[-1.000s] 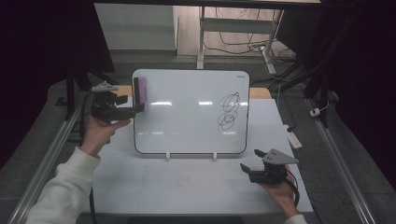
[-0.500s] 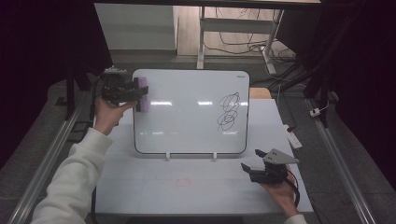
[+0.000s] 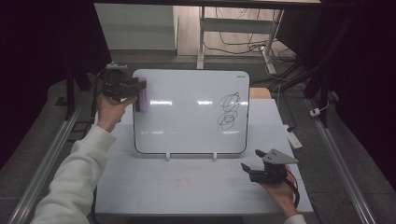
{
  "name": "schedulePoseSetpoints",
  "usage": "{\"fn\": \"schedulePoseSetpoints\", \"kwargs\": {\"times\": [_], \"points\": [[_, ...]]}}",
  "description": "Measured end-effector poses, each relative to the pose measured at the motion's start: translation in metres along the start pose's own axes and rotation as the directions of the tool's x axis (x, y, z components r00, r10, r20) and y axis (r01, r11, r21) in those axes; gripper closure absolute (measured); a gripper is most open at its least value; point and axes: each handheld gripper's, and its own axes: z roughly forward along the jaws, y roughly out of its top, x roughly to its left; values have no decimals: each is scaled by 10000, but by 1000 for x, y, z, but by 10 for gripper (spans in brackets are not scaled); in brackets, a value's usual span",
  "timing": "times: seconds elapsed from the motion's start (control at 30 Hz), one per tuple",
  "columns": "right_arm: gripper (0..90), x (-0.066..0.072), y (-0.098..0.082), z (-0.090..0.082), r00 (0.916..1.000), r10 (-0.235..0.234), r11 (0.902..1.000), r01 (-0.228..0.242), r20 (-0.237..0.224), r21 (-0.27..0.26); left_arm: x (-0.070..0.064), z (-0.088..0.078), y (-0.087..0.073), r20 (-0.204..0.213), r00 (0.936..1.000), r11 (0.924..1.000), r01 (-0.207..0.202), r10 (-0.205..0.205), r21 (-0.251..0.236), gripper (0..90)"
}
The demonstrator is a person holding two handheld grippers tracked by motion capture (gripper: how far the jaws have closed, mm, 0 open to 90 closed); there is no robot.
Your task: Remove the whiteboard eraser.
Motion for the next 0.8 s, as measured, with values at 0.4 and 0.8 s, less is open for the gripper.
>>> {"fn": "schedulePoseSetpoints", "kwargs": {"times": [0.4, 0.8], "points": [[230, 1, 1, -3, 9999, 27, 10000, -26, 98, -73, -18, -45, -17, 531, 9963, 9952, -631, 672, -746, 591], [234, 5, 5, -4, 10000, -65, 9997, 65, -10, -224, -37, -57, -75, 2367, 9697, 9972, -474, 598, -579, 590]]}}
